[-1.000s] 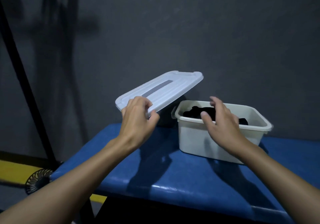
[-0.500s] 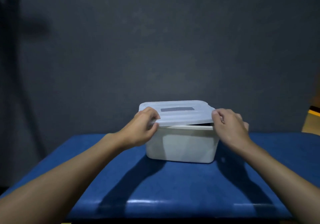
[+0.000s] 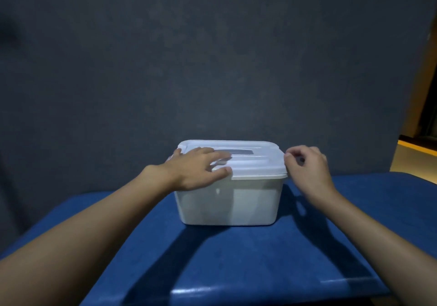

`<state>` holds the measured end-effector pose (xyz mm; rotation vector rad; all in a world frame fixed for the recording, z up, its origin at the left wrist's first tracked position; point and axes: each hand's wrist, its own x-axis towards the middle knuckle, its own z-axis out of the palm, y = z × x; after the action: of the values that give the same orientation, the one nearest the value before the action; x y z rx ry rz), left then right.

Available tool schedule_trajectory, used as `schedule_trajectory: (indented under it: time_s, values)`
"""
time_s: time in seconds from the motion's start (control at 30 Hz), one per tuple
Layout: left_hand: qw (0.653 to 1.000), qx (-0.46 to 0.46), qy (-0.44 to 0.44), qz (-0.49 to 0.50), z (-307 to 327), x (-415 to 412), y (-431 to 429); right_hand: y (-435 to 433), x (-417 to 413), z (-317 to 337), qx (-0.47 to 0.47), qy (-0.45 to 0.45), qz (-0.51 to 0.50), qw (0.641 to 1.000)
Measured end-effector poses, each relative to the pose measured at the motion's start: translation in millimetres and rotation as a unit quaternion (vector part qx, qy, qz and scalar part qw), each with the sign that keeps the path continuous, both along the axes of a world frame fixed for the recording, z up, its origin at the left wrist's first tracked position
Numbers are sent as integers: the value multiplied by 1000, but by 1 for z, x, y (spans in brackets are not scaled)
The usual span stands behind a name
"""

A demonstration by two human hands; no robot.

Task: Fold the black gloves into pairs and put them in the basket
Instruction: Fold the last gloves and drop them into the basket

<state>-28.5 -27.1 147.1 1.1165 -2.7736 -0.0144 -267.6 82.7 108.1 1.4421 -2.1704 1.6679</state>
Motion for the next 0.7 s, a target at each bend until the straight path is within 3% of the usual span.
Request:
schedule_trajectory:
  time_s: [0.13, 0.2, 0.5, 0.7]
  values:
    - [996, -28, -77, -21, -2, -1, -3, -5, -5, -2, 76, -200, 61, 975]
    - [995, -34, -85, -33, -2, 6, -4, -7, -3, -2, 83, -255, 85, 960]
    - [992, -55, -98, -55, -7, 11, -8, -15, 7, -2, 23, -322, 69, 944]
    - [994, -56, -92, -27, -4, -4, -6, -19, 10, 2, 4, -295, 57, 954]
